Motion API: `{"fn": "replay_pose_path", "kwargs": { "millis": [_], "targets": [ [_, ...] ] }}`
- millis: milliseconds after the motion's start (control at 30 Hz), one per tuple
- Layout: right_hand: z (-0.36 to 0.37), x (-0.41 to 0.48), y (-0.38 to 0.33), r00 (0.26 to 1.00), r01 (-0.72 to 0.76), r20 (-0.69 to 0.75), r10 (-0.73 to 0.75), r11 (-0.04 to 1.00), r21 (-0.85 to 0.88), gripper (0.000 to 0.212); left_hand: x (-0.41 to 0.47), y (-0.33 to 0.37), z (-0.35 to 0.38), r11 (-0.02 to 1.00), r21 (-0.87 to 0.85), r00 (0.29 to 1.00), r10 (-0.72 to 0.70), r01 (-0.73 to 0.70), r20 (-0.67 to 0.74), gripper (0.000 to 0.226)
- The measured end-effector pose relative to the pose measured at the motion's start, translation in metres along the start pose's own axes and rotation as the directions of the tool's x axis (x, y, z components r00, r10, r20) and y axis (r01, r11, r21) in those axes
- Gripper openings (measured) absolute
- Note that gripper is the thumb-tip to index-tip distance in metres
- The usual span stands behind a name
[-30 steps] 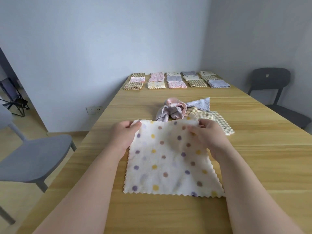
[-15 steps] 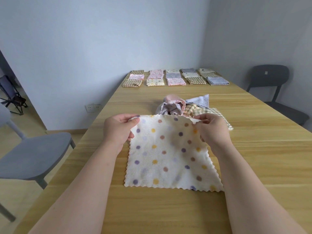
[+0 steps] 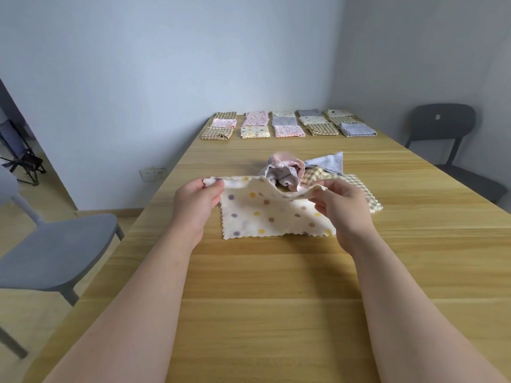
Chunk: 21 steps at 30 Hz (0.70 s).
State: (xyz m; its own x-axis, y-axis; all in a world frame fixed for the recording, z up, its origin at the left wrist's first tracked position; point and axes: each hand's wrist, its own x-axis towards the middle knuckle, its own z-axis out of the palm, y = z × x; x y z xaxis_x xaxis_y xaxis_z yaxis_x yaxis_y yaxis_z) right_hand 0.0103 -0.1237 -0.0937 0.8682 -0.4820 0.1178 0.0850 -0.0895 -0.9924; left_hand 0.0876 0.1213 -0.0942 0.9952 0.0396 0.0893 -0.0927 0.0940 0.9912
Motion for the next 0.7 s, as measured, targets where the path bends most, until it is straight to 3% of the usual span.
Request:
{"fn": "replay_pose_path", "kwargs": {
  "millis": [267, 333, 400, 467, 500, 600, 700],
  "targets": [
    [-0.0034, -0.0020, 0.0002, 0.992, -0.087, -0.081, 0.095, 0.991, 0.101, 0.031, -0.0027, 0.0016, 0.0048, 0.997, -0.063, 0.999, -0.041, 0.041, -0.001, 0.008],
    [-0.0032, -0.0025, -0.0010, 0.990, -0.097, -0.087, 0.110, 0.985, 0.144, 0.032, -0.0024, 0.0008, 0.0052, 0.995, -0.065, 0.997, -0.071, 0.070, -0.008, 0.018],
    [-0.0021, -0.0033, -0.0033, 0.986, -0.120, -0.082, 0.142, 0.966, 0.229, 0.030, -0.0002, -0.0027, 0.0042, 0.997, 0.023, 0.997, -0.075, 0.075, -0.030, 0.026],
    [-0.0017, -0.0026, -0.0046, 0.983, -0.138, -0.081, 0.165, 0.952, 0.275, 0.025, -0.0002, -0.0054, 0.0026, 0.993, 0.107, 0.998, -0.052, 0.054, -0.023, 0.010],
    [-0.0017, -0.0023, -0.0045, 0.984, -0.138, -0.077, 0.164, 0.955, 0.264, 0.021, -0.0011, -0.0067, 0.0015, 0.988, 0.148, 0.999, -0.040, 0.039, 0.001, 0.008],
    [-0.0025, -0.0036, -0.0009, 0.992, -0.112, -0.038, 0.118, 0.985, 0.128, 0.006, -0.0040, -0.0056, 0.0000, 0.971, 0.238, 0.998, -0.034, 0.021, 0.047, 0.028],
    [-0.0021, -0.0051, 0.0023, 0.997, -0.075, -0.027, 0.076, 0.997, 0.005, 0.021, -0.0060, -0.0026, 0.0008, 0.957, 0.288, 0.997, -0.053, 0.036, 0.051, 0.028]
  ]
}}
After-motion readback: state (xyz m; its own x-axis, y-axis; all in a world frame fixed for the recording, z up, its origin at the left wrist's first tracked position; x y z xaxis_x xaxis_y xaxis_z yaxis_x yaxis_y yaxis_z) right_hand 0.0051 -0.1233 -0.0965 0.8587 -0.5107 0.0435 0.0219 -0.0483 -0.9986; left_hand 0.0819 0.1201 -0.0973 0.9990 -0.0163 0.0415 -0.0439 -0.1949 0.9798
